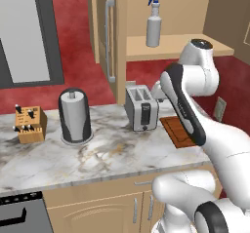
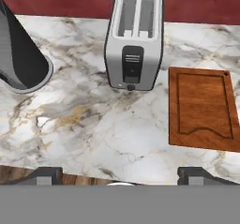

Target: Grab the spray bottle from the cabinet, then place it next to the cutting board for sanitizing. Then grab the dish brush from the countertop next to the sink and place it next to the cutting board.

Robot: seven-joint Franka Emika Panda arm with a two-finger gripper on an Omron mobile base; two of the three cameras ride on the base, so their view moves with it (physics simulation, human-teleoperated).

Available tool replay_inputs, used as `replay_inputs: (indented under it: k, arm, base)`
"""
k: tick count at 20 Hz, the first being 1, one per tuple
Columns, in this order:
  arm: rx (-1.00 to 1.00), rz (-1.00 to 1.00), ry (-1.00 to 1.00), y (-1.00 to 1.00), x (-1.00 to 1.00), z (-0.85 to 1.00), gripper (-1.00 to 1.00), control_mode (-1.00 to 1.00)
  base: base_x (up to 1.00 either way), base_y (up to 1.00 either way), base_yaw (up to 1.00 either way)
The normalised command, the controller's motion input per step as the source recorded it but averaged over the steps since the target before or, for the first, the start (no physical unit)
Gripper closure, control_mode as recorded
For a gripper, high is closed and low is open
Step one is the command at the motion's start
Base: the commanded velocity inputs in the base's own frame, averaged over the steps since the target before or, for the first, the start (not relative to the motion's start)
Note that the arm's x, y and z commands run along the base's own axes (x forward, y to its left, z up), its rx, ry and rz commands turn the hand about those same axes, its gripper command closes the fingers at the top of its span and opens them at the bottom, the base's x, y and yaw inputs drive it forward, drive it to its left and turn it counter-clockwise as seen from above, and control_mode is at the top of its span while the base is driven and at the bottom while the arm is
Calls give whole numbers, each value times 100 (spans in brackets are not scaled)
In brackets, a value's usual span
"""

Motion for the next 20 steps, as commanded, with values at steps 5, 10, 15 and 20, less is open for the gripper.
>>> replay_inputs:
  k: [5,10,15,20]
  arm:
    - [0,0,-62,-11,-27,55,-100,-100]
    - [0,0,-49,-2,-23,85,-100,-100]
    - [0,0,-42,-2,-19,96,-100,-100]
    - [5,0,-35,-8,-9,86,-100,-100]
  base:
    - [0,0,0]
    - [0,0,0]
    - [0,0,0]
    - [0,0,0]
